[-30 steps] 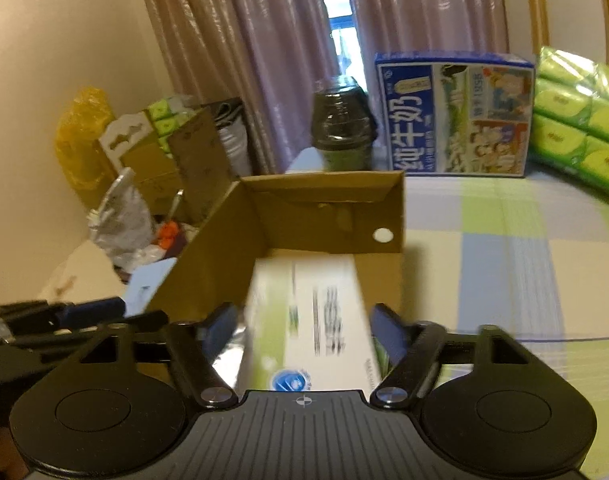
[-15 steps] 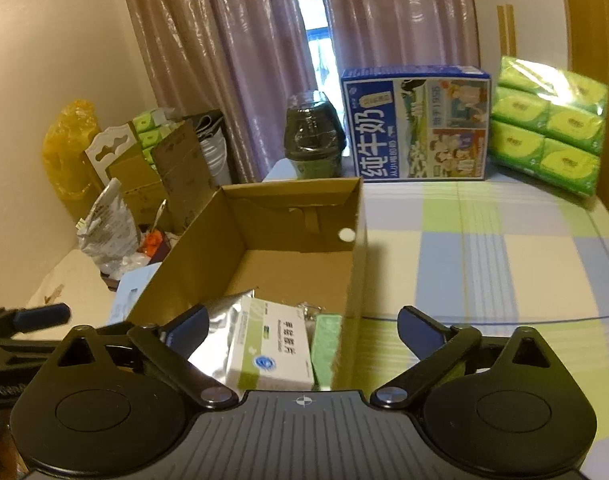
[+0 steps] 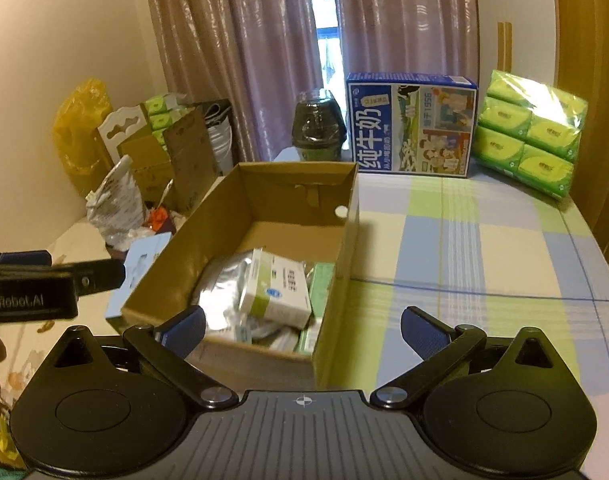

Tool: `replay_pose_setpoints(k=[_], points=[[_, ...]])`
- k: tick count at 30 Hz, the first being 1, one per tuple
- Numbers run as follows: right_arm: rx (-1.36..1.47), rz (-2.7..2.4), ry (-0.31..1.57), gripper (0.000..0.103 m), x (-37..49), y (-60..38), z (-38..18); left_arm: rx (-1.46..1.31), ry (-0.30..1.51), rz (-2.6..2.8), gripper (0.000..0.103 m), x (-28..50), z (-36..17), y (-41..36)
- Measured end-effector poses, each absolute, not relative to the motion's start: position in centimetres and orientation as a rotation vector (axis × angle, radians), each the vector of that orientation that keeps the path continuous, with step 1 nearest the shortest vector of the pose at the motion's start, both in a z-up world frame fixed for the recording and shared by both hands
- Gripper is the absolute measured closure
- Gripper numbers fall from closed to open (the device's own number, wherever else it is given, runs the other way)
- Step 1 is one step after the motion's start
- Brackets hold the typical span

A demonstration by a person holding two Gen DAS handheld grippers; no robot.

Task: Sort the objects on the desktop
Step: 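Withdraw both tools from the cardboard box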

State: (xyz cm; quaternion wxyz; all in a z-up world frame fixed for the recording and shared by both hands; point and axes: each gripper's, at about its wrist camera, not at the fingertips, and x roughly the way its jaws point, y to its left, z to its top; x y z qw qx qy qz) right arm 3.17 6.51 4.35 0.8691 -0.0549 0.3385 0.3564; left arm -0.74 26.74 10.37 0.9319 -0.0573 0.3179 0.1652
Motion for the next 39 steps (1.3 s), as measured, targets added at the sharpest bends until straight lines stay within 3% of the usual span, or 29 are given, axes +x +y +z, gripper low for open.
replay_pose_setpoints(k=[39], points=[[-0.153, 0.732, 0.731, 0.002, -2.1, 2.7, 4.2, -0.211, 0.692, 0.398, 0.001, -8.4, 11.0, 23.1]])
